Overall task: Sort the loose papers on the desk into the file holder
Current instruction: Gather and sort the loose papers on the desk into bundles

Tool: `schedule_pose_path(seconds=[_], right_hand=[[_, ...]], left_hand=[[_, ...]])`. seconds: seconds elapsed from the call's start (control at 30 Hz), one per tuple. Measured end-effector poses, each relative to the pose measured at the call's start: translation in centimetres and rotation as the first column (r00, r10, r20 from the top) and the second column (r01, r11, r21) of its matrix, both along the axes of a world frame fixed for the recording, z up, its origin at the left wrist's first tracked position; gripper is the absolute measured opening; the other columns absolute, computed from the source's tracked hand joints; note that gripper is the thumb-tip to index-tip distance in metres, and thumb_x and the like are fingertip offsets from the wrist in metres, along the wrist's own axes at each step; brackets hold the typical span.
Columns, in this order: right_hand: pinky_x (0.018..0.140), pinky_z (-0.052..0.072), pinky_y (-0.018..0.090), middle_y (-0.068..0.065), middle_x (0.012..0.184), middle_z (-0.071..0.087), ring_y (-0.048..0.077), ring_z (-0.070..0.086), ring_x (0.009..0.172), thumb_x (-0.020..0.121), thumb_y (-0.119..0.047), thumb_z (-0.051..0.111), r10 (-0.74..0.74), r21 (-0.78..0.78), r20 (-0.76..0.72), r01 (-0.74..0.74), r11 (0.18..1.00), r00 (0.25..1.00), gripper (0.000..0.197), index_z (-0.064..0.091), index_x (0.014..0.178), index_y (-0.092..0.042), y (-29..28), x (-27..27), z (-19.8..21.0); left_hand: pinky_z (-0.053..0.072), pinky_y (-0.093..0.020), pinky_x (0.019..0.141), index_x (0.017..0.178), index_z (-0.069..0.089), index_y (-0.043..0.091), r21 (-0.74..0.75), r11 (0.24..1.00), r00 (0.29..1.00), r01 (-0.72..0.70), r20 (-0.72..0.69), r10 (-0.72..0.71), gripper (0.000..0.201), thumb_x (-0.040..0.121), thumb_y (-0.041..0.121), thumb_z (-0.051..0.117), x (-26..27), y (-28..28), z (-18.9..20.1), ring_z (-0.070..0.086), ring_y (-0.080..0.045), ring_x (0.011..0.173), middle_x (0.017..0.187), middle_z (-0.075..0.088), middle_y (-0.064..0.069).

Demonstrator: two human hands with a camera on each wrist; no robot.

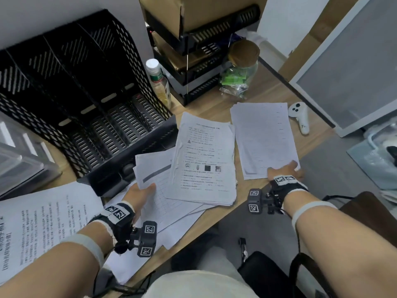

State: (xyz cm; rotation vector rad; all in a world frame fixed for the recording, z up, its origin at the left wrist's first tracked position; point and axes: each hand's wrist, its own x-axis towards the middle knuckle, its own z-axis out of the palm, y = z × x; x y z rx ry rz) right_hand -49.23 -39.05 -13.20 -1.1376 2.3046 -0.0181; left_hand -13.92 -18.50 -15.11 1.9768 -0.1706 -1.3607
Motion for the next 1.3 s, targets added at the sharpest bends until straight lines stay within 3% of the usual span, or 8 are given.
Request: schedule_pose_path(seconds=[0.2, 0.33, 0.53, 0.7, 0.83, 1.0, 1.17, 1.3], right_hand=[[0.093, 0.047, 0.036, 0.009, 0.109, 0.054, 0.029, 0.055, 0.100, 0.086, -0.024, 0.054, 0.127, 0.284, 0.148, -0.165, 0.944, 0.981, 0.023, 0.046, 0.108, -0.021, -2.2, -3.0, -0.2], [0.067, 0.048, 0.026, 0.016, 0.116, 0.063, 0.031, 0.064, 0.104, 0.089, -0.020, 0.056, -0.032, 0.106, 0.252, 0.006, 0.994, 0.967, 0.037, 0.058, 0.123, -0.004, -1.7, -4.3, -1.4], [0.043, 0.054, 0.025, 0.009, 0.064, 0.068, 0.010, 0.062, 0.036, 0.096, -0.020, 0.054, -0.154, -0.070, 0.368, 0.192, 0.979, 0.917, 0.021, 0.059, 0.101, 0.000, -1.5, -3.9, -1.4], [0.080, 0.047, 0.038, 0.022, 0.129, 0.048, 0.040, 0.058, 0.109, 0.083, -0.021, 0.064, 0.029, -0.051, 0.093, -0.024, 0.998, 0.995, 0.067, 0.031, 0.139, -0.005, -2.1, -3.2, 1.5], [0.086, 0.048, 0.038, 0.022, 0.130, 0.051, 0.036, 0.057, 0.104, 0.083, -0.017, 0.064, 0.116, -0.089, 0.204, -0.100, 0.991, 0.972, 0.065, 0.026, 0.135, -0.006, -3.1, 0.1, 4.3], [0.083, 0.052, 0.040, 0.002, 0.090, 0.057, 0.022, 0.057, 0.082, 0.082, -0.017, 0.071, 0.505, -0.359, 0.489, -0.364, 0.860, 0.711, 0.052, 0.046, 0.128, -0.017, -3.6, 8.2, 8.0], [0.109, 0.038, 0.038, 0.006, 0.148, 0.038, 0.020, 0.040, 0.134, 0.077, -0.010, 0.077, 0.671, -0.505, 0.591, -0.444, 0.740, 0.448, 0.093, 0.021, 0.150, -0.024, -3.7, 14.6, 11.9], [0.106, 0.043, 0.042, 0.008, 0.129, 0.058, 0.023, 0.055, 0.123, 0.076, -0.001, 0.075, 0.664, -0.518, 0.656, -0.425, 0.742, 0.358, 0.065, 0.045, 0.131, -0.020, -3.2, 17.9, 12.9]], left_hand=[[0.047, -0.054, 0.105, 0.127, 0.063, 0.010, -0.007, 0.999, 0.999, 0.031, 0.041, -0.031, 0.031, 0.098, 0.021, 0.061, 0.5, -0.9, -0.1, 0.065, -0.036, 0.113, 0.119, 0.071, -0.012], [0.048, -0.051, 0.101, 0.124, 0.064, 0.007, -0.038, 0.998, 0.997, 0.040, 0.064, -0.038, 0.029, 0.099, 0.019, 0.061, -0.2, -2.3, 0.8, 0.065, -0.036, 0.109, 0.116, 0.071, -0.014], [0.049, -0.050, 0.102, 0.116, 0.069, 0.010, -0.141, 0.985, 0.984, 0.103, 0.158, -0.080, 0.021, 0.098, 0.017, 0.060, -0.5, -4.0, 2.4, 0.067, -0.033, 0.108, 0.111, 0.074, -0.011], [0.050, -0.050, 0.102, 0.110, 0.071, 0.016, -0.251, 0.955, 0.961, 0.155, 0.263, -0.086, 0.016, 0.097, 0.022, 0.063, 0.1, -5.4, 5.1, 0.067, -0.031, 0.107, 0.109, 0.074, -0.009], [0.053, -0.052, 0.098, 0.099, 0.071, 0.022, -0.344, 0.929, 0.948, 0.134, 0.319, -0.019, 0.009, 0.097, 0.024, 0.063, 0.7, -6.2, 7.7, 0.069, -0.032, 0.104, 0.107, 0.074, -0.011], [0.055, -0.052, 0.095, 0.097, 0.072, 0.026, -0.511, 0.852, 0.939, 0.111, 0.335, 0.079, 0.010, 0.097, 0.021, 0.064, 1.7, -5.1, 11.4, 0.070, -0.033, 0.103, 0.109, 0.075, -0.012], [0.058, -0.031, 0.086, 0.108, 0.074, 0.024, -0.651, 0.759, 0.991, -0.010, 0.095, 0.095, 0.035, 0.077, 0.041, 0.079, 2.7, -2.2, 13.9, 0.072, -0.014, 0.103, 0.108, 0.078, 0.005], [0.059, -0.041, 0.090, 0.115, 0.070, 0.014, -0.678, 0.730, 0.992, -0.084, 0.013, 0.126, 0.027, 0.089, 0.018, 0.069, 3.7, 0.7, 14.8, 0.068, -0.030, 0.111, 0.120, 0.073, -0.014]])
